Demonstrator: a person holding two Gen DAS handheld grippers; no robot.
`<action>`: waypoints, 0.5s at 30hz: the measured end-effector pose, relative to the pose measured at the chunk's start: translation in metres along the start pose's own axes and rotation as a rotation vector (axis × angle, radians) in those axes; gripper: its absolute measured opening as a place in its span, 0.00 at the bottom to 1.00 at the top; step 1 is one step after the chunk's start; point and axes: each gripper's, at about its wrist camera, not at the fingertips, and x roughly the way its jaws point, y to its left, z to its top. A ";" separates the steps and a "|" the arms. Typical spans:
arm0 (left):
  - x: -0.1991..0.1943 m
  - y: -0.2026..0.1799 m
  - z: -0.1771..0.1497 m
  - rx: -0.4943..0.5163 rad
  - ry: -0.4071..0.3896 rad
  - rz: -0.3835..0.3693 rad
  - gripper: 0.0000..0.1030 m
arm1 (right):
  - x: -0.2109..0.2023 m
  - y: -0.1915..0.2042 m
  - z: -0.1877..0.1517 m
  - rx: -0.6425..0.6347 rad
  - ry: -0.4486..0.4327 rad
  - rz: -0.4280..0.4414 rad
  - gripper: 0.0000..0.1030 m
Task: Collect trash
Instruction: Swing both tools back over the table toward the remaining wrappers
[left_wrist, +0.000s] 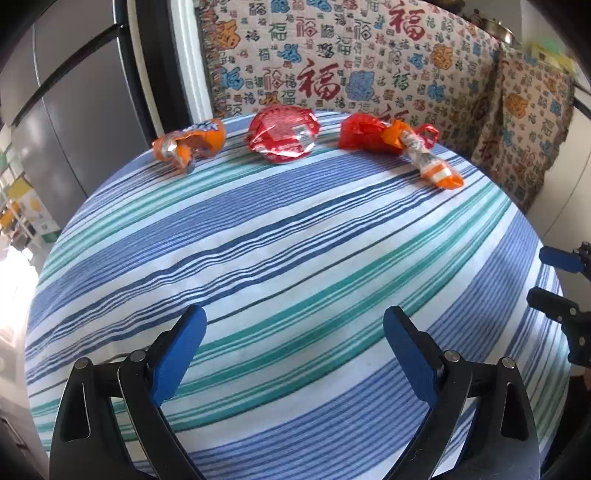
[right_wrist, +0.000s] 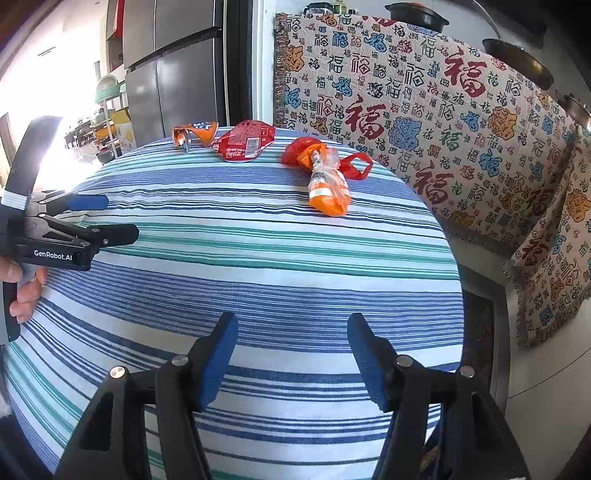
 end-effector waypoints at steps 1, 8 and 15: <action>0.004 0.005 -0.001 -0.009 0.006 0.000 0.94 | 0.003 0.001 0.000 0.003 0.004 0.004 0.61; 0.013 0.018 -0.008 -0.033 0.029 -0.023 0.94 | 0.024 -0.001 0.003 0.020 0.043 0.005 0.61; 0.016 0.014 -0.006 -0.006 0.056 -0.018 1.00 | 0.039 -0.011 0.009 0.044 0.065 0.000 0.62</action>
